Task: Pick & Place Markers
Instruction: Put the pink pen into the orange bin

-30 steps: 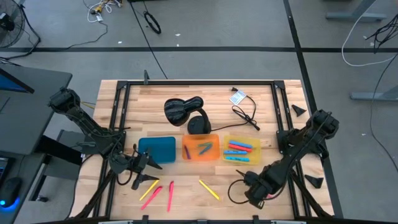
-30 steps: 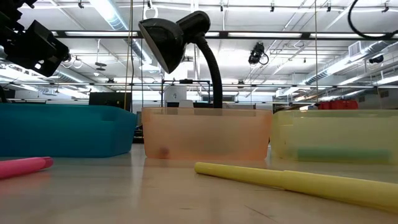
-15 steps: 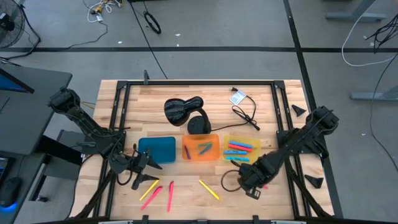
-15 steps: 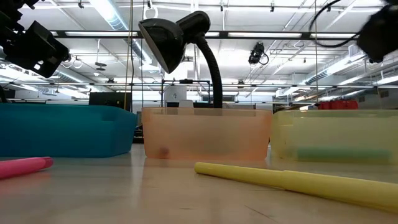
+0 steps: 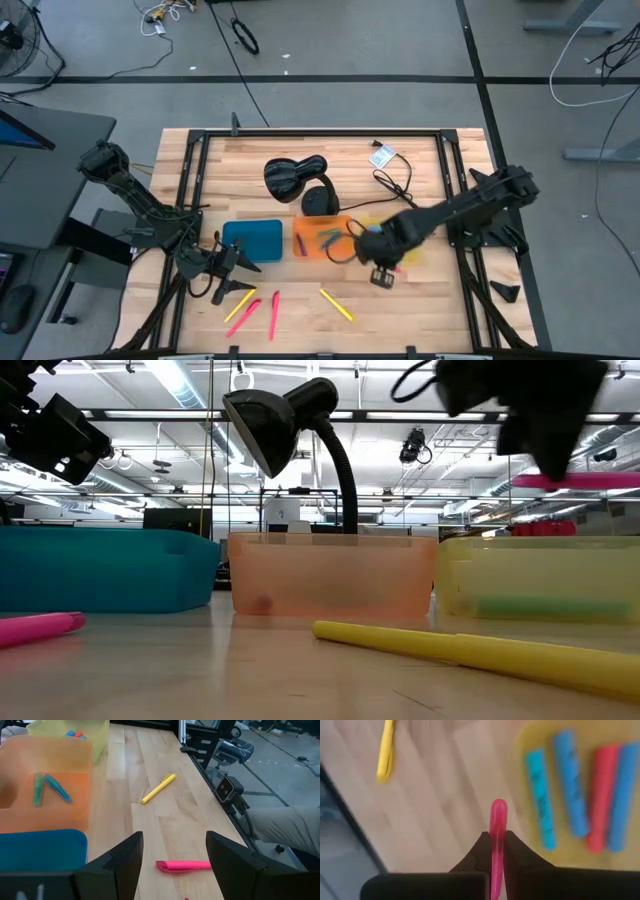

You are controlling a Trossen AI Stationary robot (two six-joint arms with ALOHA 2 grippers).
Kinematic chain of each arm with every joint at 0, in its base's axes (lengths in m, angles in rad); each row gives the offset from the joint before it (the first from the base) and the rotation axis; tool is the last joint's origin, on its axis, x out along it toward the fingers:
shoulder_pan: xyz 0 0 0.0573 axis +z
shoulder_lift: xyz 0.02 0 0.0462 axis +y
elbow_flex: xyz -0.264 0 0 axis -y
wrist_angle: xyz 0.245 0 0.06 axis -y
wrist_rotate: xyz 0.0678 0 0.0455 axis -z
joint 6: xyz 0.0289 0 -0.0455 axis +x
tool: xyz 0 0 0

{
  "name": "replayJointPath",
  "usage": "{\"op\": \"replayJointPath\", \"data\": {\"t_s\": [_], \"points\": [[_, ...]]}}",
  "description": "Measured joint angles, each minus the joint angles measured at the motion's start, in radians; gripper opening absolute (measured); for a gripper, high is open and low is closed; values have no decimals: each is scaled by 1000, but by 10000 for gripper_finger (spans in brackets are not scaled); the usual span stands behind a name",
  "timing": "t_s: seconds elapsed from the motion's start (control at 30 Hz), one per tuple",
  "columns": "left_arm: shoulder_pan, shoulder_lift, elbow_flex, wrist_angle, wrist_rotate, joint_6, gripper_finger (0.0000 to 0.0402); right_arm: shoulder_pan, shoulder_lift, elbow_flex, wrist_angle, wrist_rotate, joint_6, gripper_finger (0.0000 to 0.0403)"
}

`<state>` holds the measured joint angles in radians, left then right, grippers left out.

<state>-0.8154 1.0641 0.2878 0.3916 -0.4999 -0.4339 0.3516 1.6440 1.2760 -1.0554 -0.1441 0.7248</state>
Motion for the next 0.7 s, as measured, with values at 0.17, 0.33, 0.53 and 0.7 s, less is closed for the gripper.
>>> {"op": "replayJointPath", "data": {"t_s": [0.17,0.33,0.53,0.7], "points": [[0,0,0,0,0,0,222,-85,68,112,-57,29,-133,10],[0,0,0,0,0,0,222,-144,187,255,-137,32,-251,10],[0,0,0,0,0,0,222,-187,337,449,-181,41,-368,10],[0,0,0,0,1,0,222,-210,464,627,-255,41,-445,10]]}}
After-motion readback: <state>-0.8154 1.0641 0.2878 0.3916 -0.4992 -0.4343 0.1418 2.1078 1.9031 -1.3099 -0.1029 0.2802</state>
